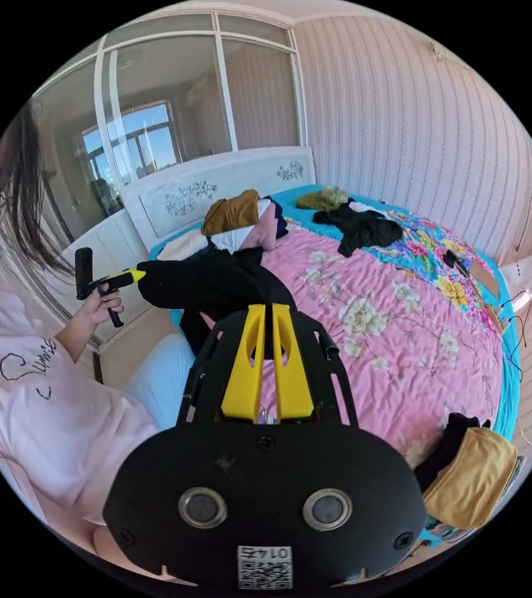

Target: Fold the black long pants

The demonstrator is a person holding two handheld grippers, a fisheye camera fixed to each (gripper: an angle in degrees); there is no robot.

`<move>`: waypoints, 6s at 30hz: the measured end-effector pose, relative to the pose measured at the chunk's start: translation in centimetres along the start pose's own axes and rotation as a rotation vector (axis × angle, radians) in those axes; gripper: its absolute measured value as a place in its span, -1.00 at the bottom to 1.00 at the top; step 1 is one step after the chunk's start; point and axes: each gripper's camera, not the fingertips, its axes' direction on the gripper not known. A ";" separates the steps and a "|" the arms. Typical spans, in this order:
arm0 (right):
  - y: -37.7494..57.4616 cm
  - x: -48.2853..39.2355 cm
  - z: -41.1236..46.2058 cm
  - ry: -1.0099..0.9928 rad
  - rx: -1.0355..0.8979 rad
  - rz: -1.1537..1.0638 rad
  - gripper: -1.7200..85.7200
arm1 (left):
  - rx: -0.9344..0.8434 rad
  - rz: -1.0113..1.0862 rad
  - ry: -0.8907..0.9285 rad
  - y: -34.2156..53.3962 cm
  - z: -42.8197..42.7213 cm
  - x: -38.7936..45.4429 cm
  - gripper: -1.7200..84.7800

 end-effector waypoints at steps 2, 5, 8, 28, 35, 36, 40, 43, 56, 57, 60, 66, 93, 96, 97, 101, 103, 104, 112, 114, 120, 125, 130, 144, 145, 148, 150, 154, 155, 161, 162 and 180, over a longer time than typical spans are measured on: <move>3.0 1.8 3.9 -0.073 -0.204 0.076 -0.90 | -0.199 -0.112 -0.055 2.9 4.0 -2.1 -0.86; 8.0 3.8 10.4 -0.208 -0.481 0.230 -0.86 | -0.469 -0.228 -0.089 7.3 9.3 -4.5 -0.85; 10.4 3.8 12.4 -0.252 -0.532 0.287 -0.83 | -0.493 -0.267 -0.067 8.7 10.2 -4.5 -0.85; 7.1 2.6 18.6 -0.137 -0.541 0.035 -0.82 | -0.352 -0.211 0.010 7.5 5.8 -0.4 -0.88; 12.2 7.8 8.0 -0.338 -0.300 0.251 -0.94 | -0.352 -0.013 0.186 2.8 3.6 5.9 -0.94; 12.5 8.4 6.8 -0.333 -0.269 0.276 -0.94 | -0.339 0.053 0.210 1.4 3.6 7.6 -0.94; 14.5 13.8 -4.6 -0.249 0.019 0.429 -0.95 | -0.276 0.299 0.361 -4.9 4.8 15.1 -0.95; 13.9 17.1 -15.3 -0.137 0.231 0.461 -0.95 | -0.145 0.529 0.540 -12.0 3.8 23.8 -0.95; -10.0 1.8 -44.3 0.274 0.608 -0.173 -0.95 | 0.514 0.495 0.768 -29.0 -18.6 22.6 -0.96; -11.3 1.6 -42.6 0.274 0.541 -0.187 -0.95 | 0.526 0.421 0.726 -27.7 -19.3 19.2 -0.96; -15.5 1.7 -31.0 0.194 0.221 -0.253 -0.95 | 0.458 0.219 0.581 -21.9 -19.0 10.5 -0.96; -11.9 1.3 -2.9 -0.110 -0.251 -0.288 -0.95 | 0.151 -0.204 0.155 -4.6 -14.1 -3.8 -0.97; -0.3 8.6 19.0 -0.267 -0.304 -0.009 -0.91 | -0.105 -0.357 -0.587 3.4 -8.9 -20.0 -0.86; 10.2 15.7 16.3 -0.148 -0.340 0.309 -0.89 | -0.179 -0.244 -0.500 3.3 -4.2 -16.6 -0.86; 14.5 17.9 15.0 -0.099 -0.341 0.436 -0.87 | -0.197 -0.214 -0.482 3.2 -3.0 -15.8 -0.86; 26.0 22.6 10.5 0.045 -0.264 0.794 -0.82 | -0.377 0.014 -0.379 2.5 7.2 -10.6 -0.85; 28.9 23.8 9.4 0.072 -0.216 0.888 -0.80 | -0.436 0.078 -0.317 2.1 11.7 -8.5 -0.83; 30.0 24.5 9.1 0.064 -0.179 0.912 -0.79 | -0.469 0.114 -0.286 1.8 14.5 -7.2 -0.82; 28.2 31.0 12.2 0.044 -0.087 0.868 -0.75 | -0.641 0.194 -0.283 1.9 27.8 -3.3 -0.81; 27.8 32.9 14.0 0.057 -0.110 0.887 -0.74 | -0.657 0.209 -0.306 2.7 29.6 -3.2 -0.81; 29.5 37.6 18.4 -0.052 -0.129 1.034 -0.82 | -0.651 0.143 -0.229 3.6 30.5 -4.0 -0.96; 32.5 38.8 16.0 -0.158 0.000 0.962 -0.93 | -0.640 0.196 -0.210 4.0 30.6 -3.2 -0.98; 38.5 36.5 9.1 -0.225 0.182 0.851 -0.95 | -0.629 0.253 -0.080 4.5 28.1 -2.1 -0.98; 47.6 39.6 7.2 -0.007 0.060 1.040 -0.86 | -0.535 0.159 -0.223 2.0 26.2 -4.0 -0.84; 46.2 40.4 8.0 -0.025 0.049 1.003 -0.84 | -0.537 0.166 -0.230 1.7 26.6 -4.0 -0.83; 42.9 42.4 10.2 -0.048 0.032 0.922 -0.81 | -0.558 0.213 -0.273 0.7 28.8 -3.9 -0.81; 41.2 43.7 11.6 -0.040 0.001 0.905 -0.78 | -0.602 0.236 -0.310 0.5 31.2 -4.3 -0.79; 38.4 46.9 15.0 0.004 -0.096 0.927 -0.71 | -0.657 0.226 -0.352 0.9 34.6 -5.4 -0.78; 38.0 47.7 16.0 0.044 -0.132 0.941 -0.70 | -0.691 0.217 -0.367 1.5 35.8 -6.0 -0.78; 39.1 49.3 19.8 0.106 -0.192 1.081 -0.83 | -0.644 0.074 -0.332 2.9 36.9 -8.7 -0.82; 39.3 49.4 19.8 0.102 -0.180 1.093 -0.84 | -0.631 0.069 -0.315 3.0 36.7 -9.0 -0.84; 37.4 49.9 9.3 -0.130 0.319 0.812 -0.94 | -0.549 0.147 -0.150 2.6 32.0 -7.9 -0.96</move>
